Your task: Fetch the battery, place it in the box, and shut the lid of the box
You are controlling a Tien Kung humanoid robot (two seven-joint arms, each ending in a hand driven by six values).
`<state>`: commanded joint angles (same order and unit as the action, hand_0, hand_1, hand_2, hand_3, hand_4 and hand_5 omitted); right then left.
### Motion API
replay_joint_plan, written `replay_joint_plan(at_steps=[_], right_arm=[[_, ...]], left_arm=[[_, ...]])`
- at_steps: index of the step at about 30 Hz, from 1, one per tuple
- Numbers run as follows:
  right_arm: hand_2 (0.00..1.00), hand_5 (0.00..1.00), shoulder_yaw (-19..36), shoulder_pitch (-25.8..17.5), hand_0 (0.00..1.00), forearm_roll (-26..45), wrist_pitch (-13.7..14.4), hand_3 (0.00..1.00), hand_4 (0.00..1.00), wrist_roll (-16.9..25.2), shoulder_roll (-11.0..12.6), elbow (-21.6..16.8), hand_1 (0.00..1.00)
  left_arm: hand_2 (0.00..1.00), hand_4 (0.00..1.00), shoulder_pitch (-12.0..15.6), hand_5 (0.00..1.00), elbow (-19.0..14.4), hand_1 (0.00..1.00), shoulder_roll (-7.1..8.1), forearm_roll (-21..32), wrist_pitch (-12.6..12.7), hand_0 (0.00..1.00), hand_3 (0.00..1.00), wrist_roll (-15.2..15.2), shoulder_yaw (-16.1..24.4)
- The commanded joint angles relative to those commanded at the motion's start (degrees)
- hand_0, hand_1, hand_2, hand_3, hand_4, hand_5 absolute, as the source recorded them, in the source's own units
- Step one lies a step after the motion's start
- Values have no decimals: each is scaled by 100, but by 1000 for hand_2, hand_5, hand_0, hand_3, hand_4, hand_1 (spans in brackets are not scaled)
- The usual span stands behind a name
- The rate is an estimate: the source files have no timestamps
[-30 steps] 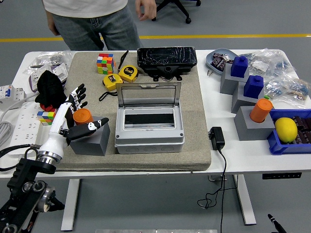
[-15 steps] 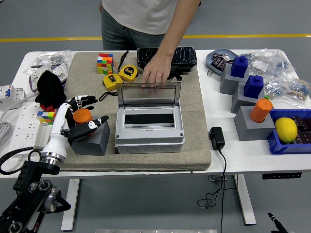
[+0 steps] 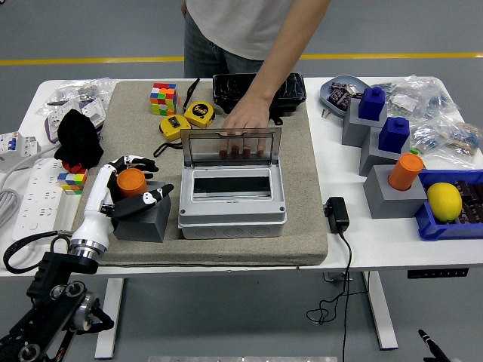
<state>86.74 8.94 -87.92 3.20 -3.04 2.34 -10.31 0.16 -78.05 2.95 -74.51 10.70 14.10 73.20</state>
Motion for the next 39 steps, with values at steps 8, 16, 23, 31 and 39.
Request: replay_joint_plan(at_steps=[8, 16, 23, 31, 39], right_arm=[[756, 998, 13, 1, 974, -19, 2, 789, 998, 3, -2, 0, 821], [756, 998, 15, -11, 973, -38, 0, 790, 998, -1, -1, 0, 821], [757, 998, 21, -4, 975, -54, 2, 790, 998, -4, 9, 0, 822], [757, 998, 18, 1, 975, -59, 1, 790, 998, -7, 9, 0, 823], [757, 998, 13, 25, 975, -49, 1, 790, 998, -6, 12, 0, 822]], left_arm=[[500, 998, -1, 2, 46, 636, 9, -128, 75, 471, 487, -52, -43], [459, 998, -6, 2, 39, 526, 18, -315, 248, 361, 466, -109, -67], [292, 998, -31, 2, 43, 255, 19, -387, 392, 169, 281, -123, -100], [218, 998, -60, 2, 74, 195, 16, -427, 598, 144, 196, -117, -178], [162, 998, -101, 2, 110, 145, 19, -358, 777, 116, 153, -20, -231]])
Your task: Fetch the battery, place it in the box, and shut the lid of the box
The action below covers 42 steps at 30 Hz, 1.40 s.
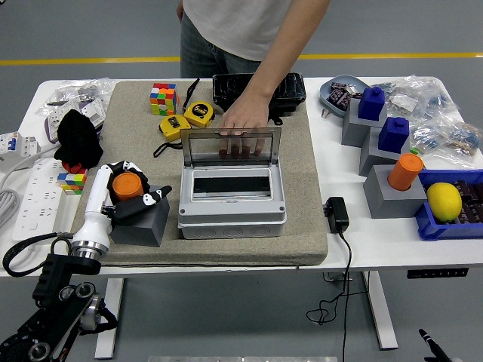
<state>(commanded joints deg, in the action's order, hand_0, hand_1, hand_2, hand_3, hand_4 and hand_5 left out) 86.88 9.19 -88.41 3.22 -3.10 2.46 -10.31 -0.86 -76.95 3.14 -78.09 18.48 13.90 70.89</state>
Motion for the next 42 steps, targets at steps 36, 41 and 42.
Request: replay_joint_plan(at_steps=[36, 41, 42], right_arm=[[757, 998, 41, -96, 976, -22, 2, 791, 998, -2, -9, 0, 823], [757, 998, 41, -61, 976, -26, 3, 790, 998, -1, 8, 0, 823], [757, 998, 46, -38, 976, -25, 4, 790, 998, 2, 10, 0, 823]], left_arm=[[40, 972, -997, 2, -888, 2, 397, -2437, 721, 60, 14, -458, -1356], [39, 955, -1365, 2, -658, 2, 368, -2798, 770, 60, 10, -594, -2009], [39, 955, -1517, 2, -532, 2, 341, -2885, 789, 60, 10, -629, -2209]])
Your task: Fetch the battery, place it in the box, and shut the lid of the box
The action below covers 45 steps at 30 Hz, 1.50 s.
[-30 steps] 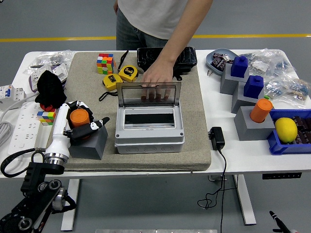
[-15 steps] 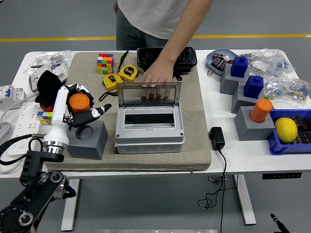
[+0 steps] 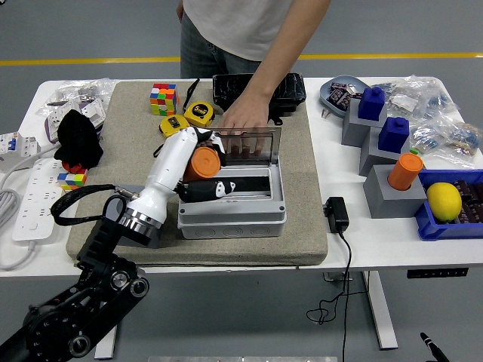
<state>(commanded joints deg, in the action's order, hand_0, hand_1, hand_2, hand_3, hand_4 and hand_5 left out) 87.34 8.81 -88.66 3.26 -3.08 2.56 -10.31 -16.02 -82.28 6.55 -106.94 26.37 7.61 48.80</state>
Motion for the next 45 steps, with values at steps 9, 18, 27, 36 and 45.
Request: replay_joint_plan(at_steps=[9, 18, 27, 36, 45], right_arm=[[757, 998, 19, 23, 976, -33, 1, 790, 998, 1, -24, 0, 823], [757, 998, 49, 51, 977, -88, 3, 790, 998, -2, 7, 0, 823], [757, 998, 35, 62, 976, -118, -5, 790, 998, -10, 4, 0, 823], [757, 998, 39, 59, 977, -131, -11, 790, 998, -13, 9, 0, 823], [757, 998, 34, 57, 976, -133, -17, 790, 998, -12, 10, 0, 823]], left_arm=[[36, 944, -669, 2, 745, 2, -246, -96, 99, 58, 6, -40, -840], [35, 945, -1077, 2, 1578, 2, -626, 11, 227, 59, 5, 20, -1221], [35, 938, -1476, 2, 2320, 2, -655, 138, 304, 58, 4, 79, -1441], [35, 936, -1630, 2, 2656, 2, -655, 83, 295, 59, 4, 101, -1338], [34, 978, -1645, 92, 2683, 2, -655, 97, 264, 66, 2, 139, -1258]])
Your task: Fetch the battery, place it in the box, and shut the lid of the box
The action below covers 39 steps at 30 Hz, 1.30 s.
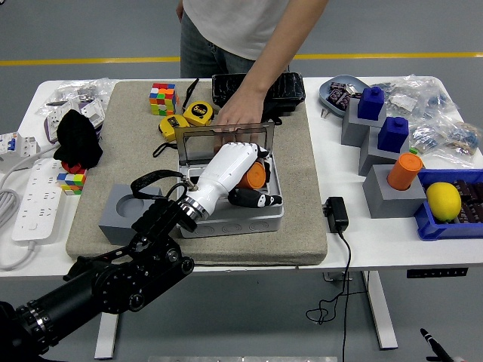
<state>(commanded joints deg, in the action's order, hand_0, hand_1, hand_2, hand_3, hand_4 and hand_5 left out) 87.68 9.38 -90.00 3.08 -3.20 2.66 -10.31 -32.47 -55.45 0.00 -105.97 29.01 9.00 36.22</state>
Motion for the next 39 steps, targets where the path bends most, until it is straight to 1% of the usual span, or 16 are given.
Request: replay_joint_plan(at_steps=[4, 5, 7, 16, 17, 22, 23, 27, 29, 30, 35, 36, 39], right_arm=[[757, 998, -7, -6, 976, 17, 1, 790, 998, -3, -6, 0, 823], [757, 998, -4, -8, 976, 14, 1, 789, 998, -4, -6, 0, 823], [757, 998, 22, -18, 976, -6, 3, 789, 998, -7, 0, 0, 823], [757, 998, 20, -27, 976, 17, 3, 790, 998, -9, 6, 0, 823], [757, 998, 19, -30, 976, 18, 3, 791, 998, -10, 3, 0, 823], [757, 998, 29, -30, 976, 13, 2, 791, 998, -9, 1, 0, 823], [757, 998, 25, -27, 976, 18, 2, 790, 998, -8, 2, 0, 823], [757, 998, 12, -13, 976, 45, 1, 790, 998, -4, 5, 0, 823], [757, 998, 18, -11, 976, 44, 2, 790, 998, -4, 5, 0, 823], [757, 998, 20, -11, 976, 43, 1, 790, 998, -5, 5, 0, 823], [757, 998, 4, -7, 976, 63, -4, 790, 998, -1, 6, 0, 823], [757, 998, 2, -6, 976, 66, -5, 790, 998, -1, 6, 0, 821], [757, 998, -4, -7, 976, 76, -8, 790, 998, 1, 6, 0, 821]], left_arm=[[34, 978, 19, 92, -6, 2, 0, 2, -20, 66, 2, -2, 85], [34, 974, 23, 111, -16, 2, 0, 3, -22, 67, 2, -3, 102], [34, 974, 23, 111, -36, 2, 0, -12, -26, 67, 2, -8, 141], [35, 976, 44, 112, -54, 2, 0, -51, -53, 67, 2, -26, 139], [32, 998, 48, 323, -65, 2, 0, -51, -55, 81, 14, -25, 141], [32, 998, 42, 323, -62, 2, 0, 91, -83, 81, 14, 39, 169], [62, 998, 42, 712, -58, 14, 0, 131, -97, 102, 58, 55, 178], [62, 998, 48, 712, -54, 14, 0, 358, -216, 102, 58, 159, 206], [62, 998, 54, 712, -81, 14, 0, 391, -292, 102, 58, 201, 231], [234, 998, 55, 837, -94, 179, 0, 381, -334, 209, 224, 199, 245], [234, 998, 48, 837, -127, 179, 0, 202, -532, 209, 224, 109, 334], [575, 998, 48, 881, -126, 636, 0, 189, -550, 464, 539, 102, 345], [575, 998, 52, 881, -153, 636, 0, 83, -586, 464, 539, 52, 377]])
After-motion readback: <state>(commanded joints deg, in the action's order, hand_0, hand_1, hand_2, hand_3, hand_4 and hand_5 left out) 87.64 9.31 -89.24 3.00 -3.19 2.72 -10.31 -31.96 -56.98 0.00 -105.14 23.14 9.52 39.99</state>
